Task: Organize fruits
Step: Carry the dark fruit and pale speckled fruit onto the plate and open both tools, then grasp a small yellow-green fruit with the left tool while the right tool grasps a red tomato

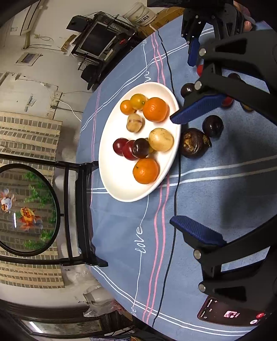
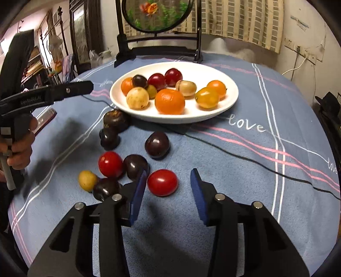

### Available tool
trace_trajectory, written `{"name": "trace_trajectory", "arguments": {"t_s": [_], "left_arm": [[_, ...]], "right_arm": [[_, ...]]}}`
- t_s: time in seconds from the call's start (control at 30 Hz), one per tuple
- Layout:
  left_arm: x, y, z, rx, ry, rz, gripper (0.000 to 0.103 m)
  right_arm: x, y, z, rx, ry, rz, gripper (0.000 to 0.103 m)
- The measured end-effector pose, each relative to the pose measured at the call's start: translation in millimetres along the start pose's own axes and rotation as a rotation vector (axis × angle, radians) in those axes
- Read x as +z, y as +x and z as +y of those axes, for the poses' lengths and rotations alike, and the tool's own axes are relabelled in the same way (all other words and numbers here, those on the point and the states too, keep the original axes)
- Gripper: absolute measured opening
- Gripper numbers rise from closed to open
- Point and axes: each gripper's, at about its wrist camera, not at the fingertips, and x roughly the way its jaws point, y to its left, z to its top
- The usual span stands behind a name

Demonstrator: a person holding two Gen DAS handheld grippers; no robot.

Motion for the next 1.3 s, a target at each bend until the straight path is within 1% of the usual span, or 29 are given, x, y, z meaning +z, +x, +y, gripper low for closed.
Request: {"name": "trace_trajectory", "arguments": {"t_s": [0.13, 0.2, 0.3, 0.33, 0.37, 0.47, 0.5, 0.53, 0.57, 0.6, 0.63, 0.67, 0.7, 0.77, 0.83, 0.97, 1.13, 1.2, 1.3], "left_arm": [[-3, -2, -2, -0.007, 0.014, 0.006, 0.089], [-4, -4, -5, -0.013, 0.027, 0.005, 0.089], [-6, -10, -9, 0.011, 0.068, -0.019, 0.089], [-7, -13, -11, 0.007, 0.089, -0.027, 0.089], [-8, -15, -12, -0.012, 0.111, -0.027, 0.089], [-18, -22, -22, -0.142, 0.226, 0.014, 0.088], [-26, -24, -29, -0.173, 0.282, 0.023, 0.081], [-29, -24, -33, -0.184, 0.311, 0.030, 0.075], [-36, -22, -39, -0.209, 0.352, 0.054, 0.065], [-43, -18, -45, -0.246, 0.391, 0.096, 0.054], [-49, -15, -50, -0.268, 0.420, 0.128, 0.050], [-53, -13, -53, -0.282, 0.439, 0.148, 0.043], [-59, -11, -57, -0.304, 0.466, 0.174, 0.042], [-65, -14, -62, -0.333, 0.495, 0.180, 0.042], [-65, -17, -61, -0.375, 0.497, 0.182, 0.042], [-65, -17, -58, -0.413, 0.483, 0.192, 0.042], [-73, -8, -65, -0.375, 0.508, 0.232, 0.042], [-75, -6, -67, -0.366, 0.509, 0.237, 0.042], [-75, -2, -69, -0.369, 0.506, 0.247, 0.042]], "right_arm": [[-2, 5, 3, 0.012, -0.005, 0.020, 0.038], [-2, 5, 5, 0.019, -0.016, 0.021, 0.033], [-3, 4, 7, 0.013, -0.020, 0.013, 0.031], [-2, 2, 4, 0.015, -0.006, 0.002, 0.031], [-2, 1, 1, 0.023, 0.010, -0.003, 0.031], [1, -2, -10, 0.050, 0.077, -0.021, 0.031], [1, -3, -12, 0.049, 0.088, -0.022, 0.031], [2, -3, -14, 0.044, 0.098, -0.021, 0.031], [2, -3, -14, 0.045, 0.101, -0.020, 0.031], [2, -3, -14, 0.051, 0.106, -0.020, 0.031], [2, -3, -14, 0.055, 0.108, -0.020, 0.031], [2, -4, -14, 0.057, 0.108, -0.021, 0.031], [2, -4, -13, 0.055, 0.107, -0.023, 0.031], [1, -6, -13, 0.052, 0.106, -0.027, 0.031], [1, -5, -13, 0.059, 0.111, -0.024, 0.031], [1, -5, -10, 0.056, 0.104, -0.022, 0.031], [0, -5, -9, 0.055, 0.100, -0.023, 0.031], [0, -6, -9, 0.056, 0.098, -0.023, 0.031], [0, -6, -8, 0.053, 0.093, -0.027, 0.031]]}}
